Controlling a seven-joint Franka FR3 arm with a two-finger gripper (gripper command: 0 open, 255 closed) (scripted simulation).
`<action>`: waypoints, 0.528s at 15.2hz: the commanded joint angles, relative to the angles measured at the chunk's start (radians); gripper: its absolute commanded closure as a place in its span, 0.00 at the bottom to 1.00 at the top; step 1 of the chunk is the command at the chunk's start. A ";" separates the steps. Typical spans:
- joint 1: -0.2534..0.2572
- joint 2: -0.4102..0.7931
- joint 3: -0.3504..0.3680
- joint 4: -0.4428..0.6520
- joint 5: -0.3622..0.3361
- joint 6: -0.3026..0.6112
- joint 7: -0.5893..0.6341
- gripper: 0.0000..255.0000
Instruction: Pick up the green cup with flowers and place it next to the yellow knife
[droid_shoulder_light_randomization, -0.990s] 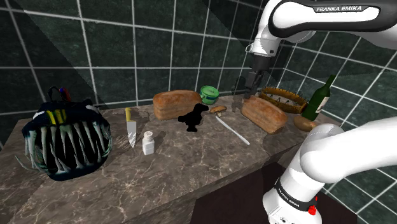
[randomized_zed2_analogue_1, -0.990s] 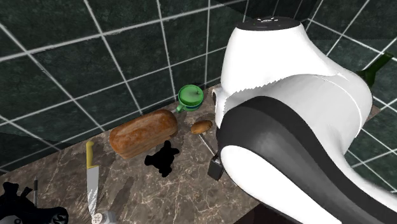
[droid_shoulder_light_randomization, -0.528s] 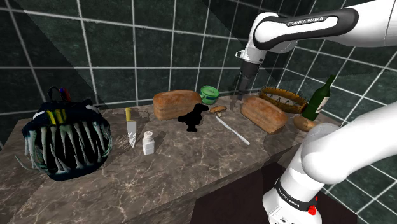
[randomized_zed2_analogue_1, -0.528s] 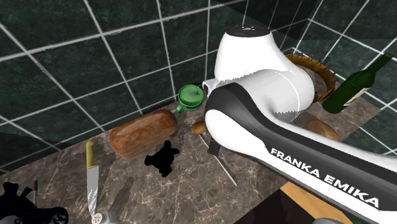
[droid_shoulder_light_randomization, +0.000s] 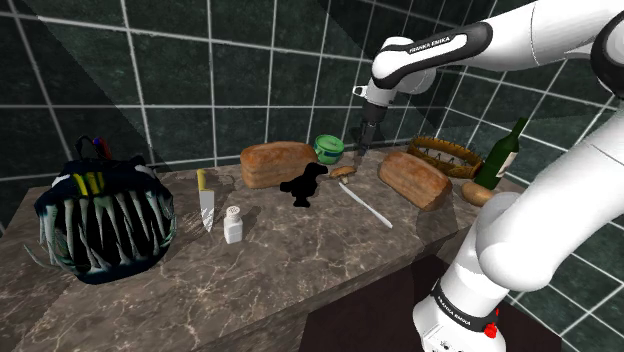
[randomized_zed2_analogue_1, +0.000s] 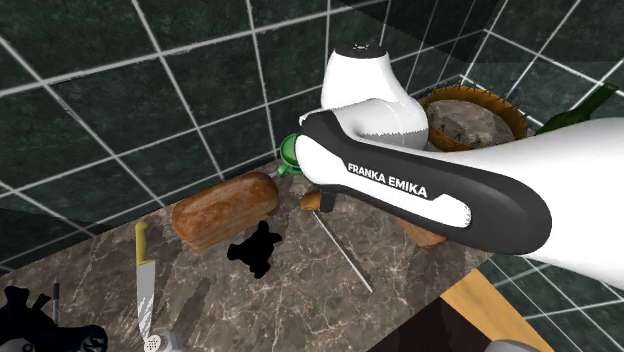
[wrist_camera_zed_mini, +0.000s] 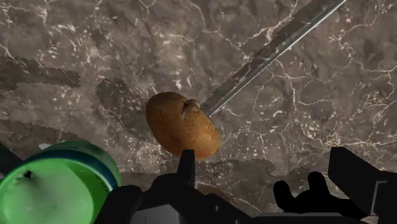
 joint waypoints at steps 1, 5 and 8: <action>0.026 0.092 -0.032 0.057 0.045 0.045 -0.104 0.00; 0.049 0.257 -0.066 0.171 0.157 0.098 -0.307 0.00; 0.044 0.380 -0.065 0.271 0.251 0.116 -0.454 0.00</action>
